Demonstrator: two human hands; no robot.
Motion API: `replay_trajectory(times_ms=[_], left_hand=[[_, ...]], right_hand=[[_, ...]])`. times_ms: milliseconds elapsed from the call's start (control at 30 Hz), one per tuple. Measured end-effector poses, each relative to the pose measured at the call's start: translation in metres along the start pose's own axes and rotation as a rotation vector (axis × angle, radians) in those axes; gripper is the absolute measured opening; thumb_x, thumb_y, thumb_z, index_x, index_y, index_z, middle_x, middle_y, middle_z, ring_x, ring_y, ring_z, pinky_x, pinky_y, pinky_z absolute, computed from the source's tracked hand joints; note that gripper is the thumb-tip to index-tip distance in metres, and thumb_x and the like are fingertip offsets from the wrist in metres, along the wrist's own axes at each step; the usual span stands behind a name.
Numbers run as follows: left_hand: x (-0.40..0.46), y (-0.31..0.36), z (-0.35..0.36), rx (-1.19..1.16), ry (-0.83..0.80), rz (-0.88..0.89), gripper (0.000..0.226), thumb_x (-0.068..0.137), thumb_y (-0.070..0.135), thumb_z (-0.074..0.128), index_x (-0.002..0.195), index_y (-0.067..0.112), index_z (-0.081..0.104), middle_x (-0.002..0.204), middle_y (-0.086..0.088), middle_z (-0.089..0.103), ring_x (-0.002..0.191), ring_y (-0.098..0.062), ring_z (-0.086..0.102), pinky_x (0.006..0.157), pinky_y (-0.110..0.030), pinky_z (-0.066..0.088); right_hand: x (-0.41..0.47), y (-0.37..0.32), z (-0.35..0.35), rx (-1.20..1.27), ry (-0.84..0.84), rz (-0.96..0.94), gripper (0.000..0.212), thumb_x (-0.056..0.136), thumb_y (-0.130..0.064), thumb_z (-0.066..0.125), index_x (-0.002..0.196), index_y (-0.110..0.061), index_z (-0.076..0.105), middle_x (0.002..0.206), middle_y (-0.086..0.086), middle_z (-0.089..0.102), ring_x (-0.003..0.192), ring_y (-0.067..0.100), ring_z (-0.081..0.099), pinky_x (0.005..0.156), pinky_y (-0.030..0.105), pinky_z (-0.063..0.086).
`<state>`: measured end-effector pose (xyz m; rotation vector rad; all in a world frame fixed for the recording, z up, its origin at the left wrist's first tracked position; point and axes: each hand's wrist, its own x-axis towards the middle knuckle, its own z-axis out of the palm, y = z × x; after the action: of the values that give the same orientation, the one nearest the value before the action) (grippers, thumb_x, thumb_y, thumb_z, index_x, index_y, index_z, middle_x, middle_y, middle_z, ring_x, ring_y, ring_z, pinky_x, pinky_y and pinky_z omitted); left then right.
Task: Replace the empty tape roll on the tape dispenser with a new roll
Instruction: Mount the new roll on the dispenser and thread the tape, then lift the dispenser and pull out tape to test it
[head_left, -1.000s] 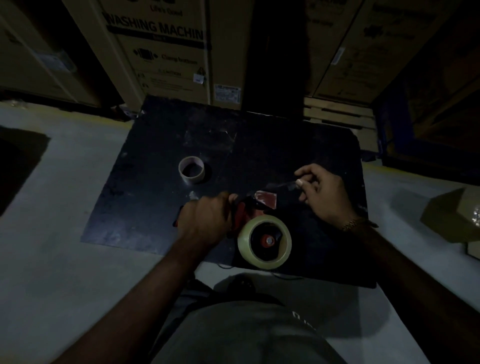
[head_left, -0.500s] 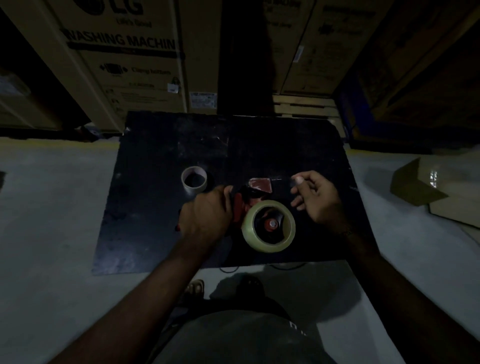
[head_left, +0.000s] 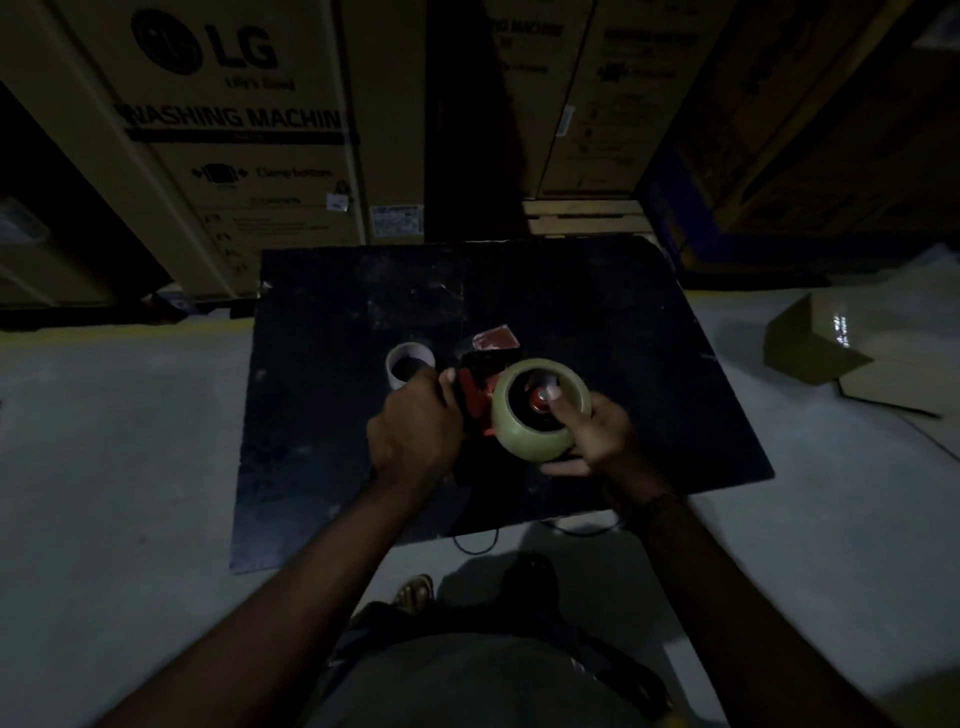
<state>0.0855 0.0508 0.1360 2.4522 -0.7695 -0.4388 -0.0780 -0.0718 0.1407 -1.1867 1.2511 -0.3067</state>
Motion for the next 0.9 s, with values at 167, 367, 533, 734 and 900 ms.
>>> replay_trajectory(times_ms=[167, 367, 533, 734, 900], left_hand=[[-0.002, -0.004, -0.002, -0.337, -0.271, 0.059, 0.013, 0.105, 0.036, 0.052, 0.107, 0.024, 0.055, 0.110, -0.003, 0.070, 0.106, -0.030, 0.068, 0.092, -0.046, 0.054], [-0.007, -0.009, 0.029, -0.702, -0.394, 0.105, 0.023, 0.097, 0.023, 0.069, 0.114, 0.020, 0.054, 0.099, 0.002, 0.066, 0.083, -0.010, 0.062, 0.072, -0.035, 0.052], [-0.011, 0.020, 0.034, -0.930, -0.423, -0.046, 0.026, 0.104, 0.011, 0.063, 0.123, 0.000, 0.050, 0.095, -0.017, 0.063, 0.075, -0.019, 0.063, 0.066, -0.031, 0.054], [-0.016, 0.035, 0.048, -1.061, -0.543, -0.064, 0.042, 0.100, 0.021, 0.068, 0.131, -0.001, 0.049, 0.109, -0.029, 0.069, 0.090, -0.026, 0.069, 0.081, -0.047, 0.059], [-0.026, 0.039, 0.050, -1.088, -0.689, -0.071, 0.036, 0.104, 0.012, 0.062, 0.138, 0.019, 0.054, 0.132, -0.011, 0.071, 0.113, -0.023, 0.071, 0.094, -0.036, 0.061]], right_hand=[[0.002, -0.015, 0.008, 0.168, 0.149, -0.087, 0.025, 0.086, -0.034, 0.085, 0.098, -0.013, 0.076, 0.100, 0.006, 0.078, 0.099, 0.030, 0.076, 0.070, 0.050, 0.066], [0.011, -0.022, 0.005, 0.287, 0.153, -0.240, 0.061, 0.082, -0.033, 0.087, 0.133, -0.009, 0.064, 0.123, 0.008, 0.076, 0.110, 0.023, 0.076, 0.077, 0.039, 0.066], [0.007, -0.009, 0.025, 0.223, 0.031, -0.184, 0.029, 0.092, -0.036, 0.079, 0.112, -0.016, 0.075, 0.107, -0.001, 0.082, 0.105, 0.020, 0.078, 0.077, 0.032, 0.063], [0.015, -0.001, 0.028, 0.124, 0.244, -0.252, 0.056, 0.063, -0.054, 0.088, 0.096, -0.011, 0.077, 0.091, 0.008, 0.082, 0.089, 0.030, 0.080, 0.074, 0.050, 0.067], [0.017, 0.001, 0.019, 0.119, 0.351, -0.291, 0.023, 0.075, -0.030, 0.092, 0.085, -0.014, 0.080, 0.083, 0.000, 0.082, 0.083, 0.025, 0.081, 0.076, 0.048, 0.067]])
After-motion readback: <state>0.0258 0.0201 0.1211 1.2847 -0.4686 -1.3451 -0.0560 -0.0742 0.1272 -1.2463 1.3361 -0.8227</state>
